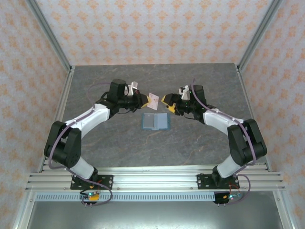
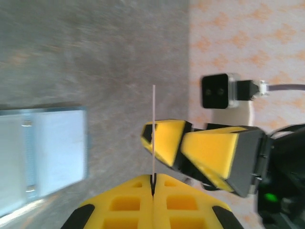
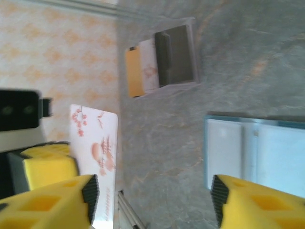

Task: Take the credit cards out of the card holder

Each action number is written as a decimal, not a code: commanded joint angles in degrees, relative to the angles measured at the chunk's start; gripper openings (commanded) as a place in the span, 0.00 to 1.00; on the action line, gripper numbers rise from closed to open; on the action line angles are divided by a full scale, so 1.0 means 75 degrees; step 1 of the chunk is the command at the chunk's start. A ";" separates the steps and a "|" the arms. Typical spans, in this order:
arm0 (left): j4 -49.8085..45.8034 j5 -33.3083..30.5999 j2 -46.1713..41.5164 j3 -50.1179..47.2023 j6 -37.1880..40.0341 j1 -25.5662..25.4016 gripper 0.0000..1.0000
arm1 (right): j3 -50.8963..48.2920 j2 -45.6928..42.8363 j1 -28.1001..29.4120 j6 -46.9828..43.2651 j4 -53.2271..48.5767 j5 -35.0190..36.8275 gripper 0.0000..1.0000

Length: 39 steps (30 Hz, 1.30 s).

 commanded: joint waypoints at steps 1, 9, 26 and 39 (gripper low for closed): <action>-0.2688 -0.1584 -0.0312 0.0877 0.1627 0.0197 0.00 | 0.0327 -0.0494 -0.0017 -0.1428 -0.1805 0.1352 0.81; -0.4418 -0.4272 0.0111 0.1978 0.2834 0.0576 0.00 | 0.0274 -0.0920 -0.0017 -0.2572 -0.2715 0.2968 0.99; -0.3548 -0.5193 0.1720 0.2781 0.3223 0.0753 0.00 | 0.0251 -0.0878 -0.0017 -0.3124 -0.3014 0.3477 0.99; -0.3470 -0.5370 0.2353 0.3179 0.3046 0.0792 0.00 | 0.0298 -0.0825 -0.0017 -0.3142 -0.3091 0.3442 0.99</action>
